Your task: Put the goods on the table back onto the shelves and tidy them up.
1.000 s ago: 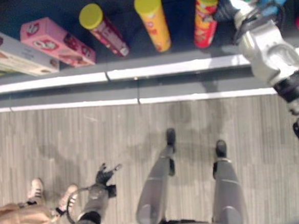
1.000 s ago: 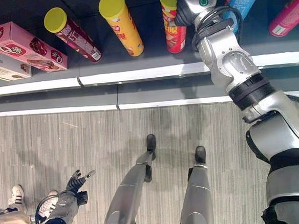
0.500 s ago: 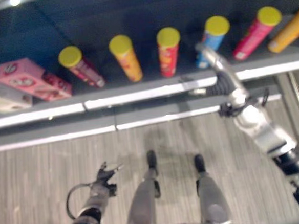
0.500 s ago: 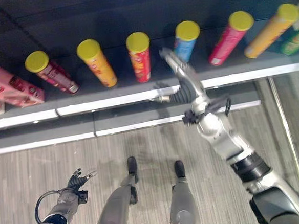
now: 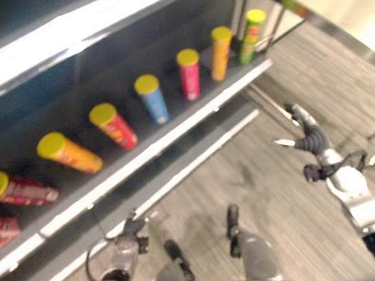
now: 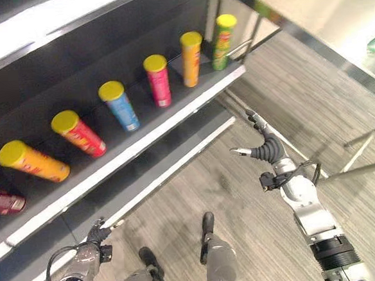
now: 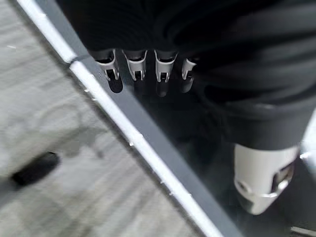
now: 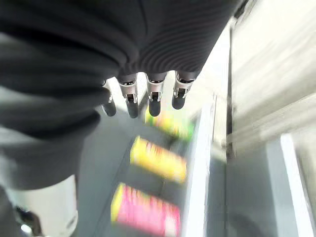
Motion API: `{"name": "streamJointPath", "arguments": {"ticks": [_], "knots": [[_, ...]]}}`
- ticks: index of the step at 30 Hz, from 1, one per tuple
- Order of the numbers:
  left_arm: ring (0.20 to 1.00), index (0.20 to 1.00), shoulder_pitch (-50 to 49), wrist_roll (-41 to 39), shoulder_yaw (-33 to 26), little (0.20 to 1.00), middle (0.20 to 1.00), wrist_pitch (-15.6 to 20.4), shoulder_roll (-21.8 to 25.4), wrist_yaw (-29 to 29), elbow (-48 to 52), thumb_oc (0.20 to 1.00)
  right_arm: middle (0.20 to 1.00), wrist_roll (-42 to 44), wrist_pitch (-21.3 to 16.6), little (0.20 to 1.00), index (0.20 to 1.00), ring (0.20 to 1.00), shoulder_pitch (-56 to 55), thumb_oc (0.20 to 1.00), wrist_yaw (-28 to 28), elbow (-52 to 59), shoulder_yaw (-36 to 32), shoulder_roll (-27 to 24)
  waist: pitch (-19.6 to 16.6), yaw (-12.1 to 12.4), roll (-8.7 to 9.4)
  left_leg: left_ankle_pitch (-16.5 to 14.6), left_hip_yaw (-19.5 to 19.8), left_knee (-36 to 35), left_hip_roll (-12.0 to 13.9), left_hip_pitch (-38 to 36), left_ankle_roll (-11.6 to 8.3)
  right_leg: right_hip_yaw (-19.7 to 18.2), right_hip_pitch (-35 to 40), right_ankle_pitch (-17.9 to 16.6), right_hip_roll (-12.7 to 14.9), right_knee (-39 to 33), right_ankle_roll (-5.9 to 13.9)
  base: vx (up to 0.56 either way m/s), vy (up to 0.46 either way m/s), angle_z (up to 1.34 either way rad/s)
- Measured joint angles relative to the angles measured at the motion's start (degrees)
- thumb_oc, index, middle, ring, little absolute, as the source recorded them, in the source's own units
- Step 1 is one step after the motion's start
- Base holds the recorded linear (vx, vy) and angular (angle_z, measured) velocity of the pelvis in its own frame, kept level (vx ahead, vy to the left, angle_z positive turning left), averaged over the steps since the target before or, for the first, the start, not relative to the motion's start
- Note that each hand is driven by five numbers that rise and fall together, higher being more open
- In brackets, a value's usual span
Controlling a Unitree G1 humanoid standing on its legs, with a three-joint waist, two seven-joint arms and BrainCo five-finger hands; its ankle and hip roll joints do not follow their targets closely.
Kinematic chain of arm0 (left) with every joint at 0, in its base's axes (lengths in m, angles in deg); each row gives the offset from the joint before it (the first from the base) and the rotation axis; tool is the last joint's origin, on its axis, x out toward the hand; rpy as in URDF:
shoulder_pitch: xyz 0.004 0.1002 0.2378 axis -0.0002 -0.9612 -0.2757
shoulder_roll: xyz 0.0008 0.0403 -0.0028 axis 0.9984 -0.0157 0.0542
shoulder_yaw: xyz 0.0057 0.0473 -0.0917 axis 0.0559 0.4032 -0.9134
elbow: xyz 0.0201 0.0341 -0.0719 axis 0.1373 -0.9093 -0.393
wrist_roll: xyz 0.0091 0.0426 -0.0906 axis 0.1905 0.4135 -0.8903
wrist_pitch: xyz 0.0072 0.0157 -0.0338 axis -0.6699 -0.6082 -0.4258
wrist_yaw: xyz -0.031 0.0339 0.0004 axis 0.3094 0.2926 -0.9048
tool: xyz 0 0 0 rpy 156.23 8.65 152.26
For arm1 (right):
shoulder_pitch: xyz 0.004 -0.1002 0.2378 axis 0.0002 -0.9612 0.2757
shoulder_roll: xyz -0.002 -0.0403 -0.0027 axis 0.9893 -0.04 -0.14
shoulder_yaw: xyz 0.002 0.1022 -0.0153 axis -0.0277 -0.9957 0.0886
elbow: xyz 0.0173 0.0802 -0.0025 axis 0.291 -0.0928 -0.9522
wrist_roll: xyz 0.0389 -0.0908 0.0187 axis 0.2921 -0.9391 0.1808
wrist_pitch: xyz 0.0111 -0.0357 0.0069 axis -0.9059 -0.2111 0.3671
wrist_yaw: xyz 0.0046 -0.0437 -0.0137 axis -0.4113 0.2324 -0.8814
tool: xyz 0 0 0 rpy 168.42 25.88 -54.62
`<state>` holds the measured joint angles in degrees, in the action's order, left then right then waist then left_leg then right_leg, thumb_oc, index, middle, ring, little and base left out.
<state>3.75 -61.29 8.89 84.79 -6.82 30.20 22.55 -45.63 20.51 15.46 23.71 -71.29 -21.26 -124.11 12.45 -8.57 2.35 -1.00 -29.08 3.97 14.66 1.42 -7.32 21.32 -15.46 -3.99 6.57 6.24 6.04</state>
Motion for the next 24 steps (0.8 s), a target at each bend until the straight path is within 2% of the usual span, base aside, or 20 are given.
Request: {"name": "streamJointPath", "arguments": {"ticks": [1,4,5,6,8,11,12,13,14,15,16,17,18,19,20,21,22,23,24], "knots": [[1.0,1.0,0.2,0.0,-0.4,1.0,1.0,-0.1,-0.7,-0.2,0.2,1.0,1.0,0.0,0.2,1.0,1.0,1.0,-0.9,1.0,-0.1,-0.5,-2.9,-1.3,-0.5,0.4,-1.16,0.4,-0.2,0.3,1.4,-0.4,-1.51,-0.3,0.1,0.2,-1.6,0.1,-1.53,0.14,-0.335,-0.44],[1.0,1.0,-0.4,0.1,-0.4,1.0,1.0,-0.1,-1.4,-0.8,0.5,1.0,1.0,-0.1,0.3,1.0,1.0,1.0,-2.7,1.0,-1.3,-0.5,-9.2,-4.3,-1.7,-0.8,-2.56,1.0,-1.5,-1.4,4.0,-3.7,-3.02,-2.0,0.6,1.9,-5.0,1.2,-3.24,0.16,-0.315,-0.5],[1.0,1.0,-0.4,0.1,-0.3,1.0,1.0,-0.2,-1.7,-1.2,0.6,1.0,1.0,0.0,0.2,1.0,1.0,1.0,-3.6,1.0,-2.6,-0.7,-12.0,-5.0,-2.3,-1.5,-2.54,1.7,-1.4,-1.5,4.3,-4.7,-2.74,-1.9,1.1,2.3,-5.7,1.9,-3.86,0.14,-0.338,-0.22],[1.0,1.0,-0.3,0.1,-0.3,1.0,1.0,-0.2,-1.8,-1.3,0.7,1.0,1.0,-0.1,0.1,1.0,1.0,1.0,-3.6,1.0,-2.8,-1.1,-12.8,-5.3,-2.4,-2.4,-2.5,2.0,-1.2,-1.0,4.8,-5.0,-3.49,-2.3,1.2,3.4,-6.0,2.5,-3.41,0.17,-0.435,-0.22],[1.0,1.0,-1.6,0.1,0.2,1.0,1.0,-0.3,-1.8,-2.0,0.6,1.0,1.0,0.0,0.1,1.0,1.0,1.0,-4.7,1.0,-4.2,-0.9,-14.7,-5.3,-3.9,-2.4,-2.34,1.0,-1.3,2.9,7.2,-6.6,-4.46,-4.0,2.6,5.2,-7.9,3.6,-4.67,0.07,-0.288,-0.44],[1.0,1.0,-2.6,0.1,0.6,1.0,1.0,-0.7,-1.5,-2.5,0.4,1.0,1.0,-0.1,0.0,1.0,1.0,1.0,-5.1,1.0,-5.0,-0.8,-14.6,-5.4,-5.2,-1.5,-1.73,1.2,3.2,9.9,9.5,-6.4,-4.61,-6.7,4.2,6.1,-9.3,3.9,-6.24,0.14,-0.206,-0.54],[1.0,1.0,-3.1,0.1,1.4,1.0,1.0,-0.7,-1.5,-2.7,0.7,1.0,1.0,-0.2,0.0,1.0,1.0,1.0,-4.8,1.0,-5.4,-0.8,-14.4,-5.5,-5.1,-1.5,-1.48,1.6,8.5,12.6,7.3,-5.3,-1.65,-9.6,4.6,4.8,-10.4,4.4,-9.1,0.23,-0.133,-0.75],[1.0,1.0,-3.2,0.1,2.0,1.0,1.0,-0.6,-1.4,-3.0,1.2,1.0,1.0,-0.3,0.2,1.0,1.0,1.0,-4.3,1.0,-5.6,-1.1,-13.6,-5.6,-5.2,-0.1,-0.31,-0.9,15.8,14.8,4.3,-5.0,0.03,-13.4,4.4,4.8,-10.0,3.9,-10.92,0.11,-0.033,-1.1],[1.0,1.0,-3.9,0.1,2.7,1.0,1.0,-0.6,-1.7,-3.5,1.4,1.0,1.0,-0.8,0.1,1.0,1.0,1.0,-3.7,1.0,-5.7,-0.8,-13.1,-6.2,-5.2,1.5,-0.29,-2.5,21.0,16.6,2.2,-4.4,-0.41,-16.5,5.0,4.5,-10.3,2.4,-10.33,0.12,-0.045,-1.16],[1.0,1.0,-4.1,0.1,2.7,1.0,1.0,-0.6,-1.8,-3.7,1.3,1.0,1.0,-0.9,0.1,1.0,1.0,1.0,-3.4,1.0,-5.7,-0.8,-13.1,-6.2,-5.1,1.8,-0.35,-2.6,22.1,16.7,1.7,-4.0,-0.63,-17.2,5.1,4.3,-10.2,2.3,-9.93,0.12,-0.043,-1.08],[1.0,1.0,-4.4,-0.1,3.2,1.0,1.0,-0.7,-2.0,-4.2,1.1,1.0,1.0,-1.1,0.2,1.0,1.0,1.0,-3.1,1.0,-6.4,-1.0,-13.6,-6.4,-4.9,1.7,0.01,-5.7,26.0,16.0,-2.1,-1.5,-1.26,-20.5,5.9,3.6,-10.0,0.9,-10.1,0.16,-0.072,-0.69],[1.0,1.0,-4.4,-0.1,3.2,1.0,1.0,-0.7,-2.3,-4.2,1.1,1.0,1.0,-1.1,0.2,1.0,1.0,1.0,-3.1,1.0,-6.4,-0.9,-13.6,-6.7,-4.7,1.8,0.19,-5.6,26.6,14.5,-3.3,-0.5,-1.23,-20.5,6.2,3.1,-9.8,0.3,-9.37,0.14,-0.058,-0.71],[1.0,1.0,-4.4,-0.2,3.1,1.0,1.0,-0.7,-2.4,-4.2,1.1,1.0,1.0,-1.1,0.2,1.0,1.0,1.0,-3.1,1.0,-6.4,-0.8,-13.6,-7.1,-4.8,1.7,-0.27,-5.3,26.7,14.7,-3.5,0.7,-1.26,-20.0,6.3,2.7,-9.9,0.1,-9.03,0.21,-0.076,-0.36],[1.0,1.0,-4.4,-0.2,3.9,1.0,1.0,-0.5,-2.2,-4.4,0.8,1.0,1.0,-1.1,0.1,1.0,1.0,1.0,-3.1,1.0,-6.7,-1.0,-13.5,-7.6,-4.5,1.5,-0.38,-6.7,30.4,14.2,-7.0,3.8,-1.21,-21.5,6.3,2.5,-9.9,-0.3,-10.53,0.16,-0.048,-0.58],[1.0,1.0,-3.3,-0.3,5.2,1.0,1.0,-0.4,-2.1,-4.8,1.4,1.0,1.0,-1.1,0.1,1.0,1.0,1.0,-2.8,1.0,-6.9,-1.0,-13.7,-8.8,-4.0,2.3,-0.4,-6.3,33.2,8.0,-11.7,5.1,-0.35,-22.8,5.5,2.6,-8.7,-0.6,-10.36,0.17,-0.047,-0.59],[1.0,1.0,-3.1,-0.3,5.4,1.0,1.0,-0.3,-2.2,-5.1,1.1,1.0,1.0,-1.1,0.0,1.0,1.0,1.0,-2.3,1.0,-7.0,-1.4,-13.6,-9.2,-3.4,2.8,-0.36,-5.8,33.6,6.6,-13.7,7.1,0.34,-23.5,5.5,2.6,-8.6,-1.7,-10.41,0.1,-0.03,-0.84],[1.0,1.0,-2.6,-0.4,5.3,1.0,1.0,-0.4,-2.5,-5.5,1.1,1.0,1.0,-1.1,0.1,1.0,1.0,1.0,-1.9,1.0,-7.2,-1.7,-14.0,-9.7,-2.5,2.8,-0.88,-4.4,34.4,3.7,-16.8,9.8,2.21,-24.2,6.1,2.7,-8.1,-3.6,-9.84,0.21,-0.046,-0.65],[1.0,1.0,-2.5,-0.3,5.3,1.0,1.0,-0.4,-3.0,-5.7,1.1,1.0,1.0,-1.1,0.1,1.0,1.0,1.0,-1.8,1.0,-7.5,-1.5,-14.1,-9.9,-1.8,3.1,-2.82,-3.3,33.9,2.3,-17.3,11.2,3.46,-24.4,7.3,2.7,-8.7,-5.0,-8.38,0.26,-0.023,-1.19],[1.0,1.0,-3.5,-0.3,5.4,1.0,1.0,-0.2,-3.1,-5.9,1.1,1.0,1.0,-1.1,-0.1,1.0,1.0,1.0,0.1,1.0,-7.5,-2.5,-13.0,-10.6,-1.0,5.4,-6.23,0.6,33.2,2.7,-13.7,12.7,2.96,-22.4,3.5,5.3,-12.9,6.4,-9.15,0.34,0.007,-1.23]]}}
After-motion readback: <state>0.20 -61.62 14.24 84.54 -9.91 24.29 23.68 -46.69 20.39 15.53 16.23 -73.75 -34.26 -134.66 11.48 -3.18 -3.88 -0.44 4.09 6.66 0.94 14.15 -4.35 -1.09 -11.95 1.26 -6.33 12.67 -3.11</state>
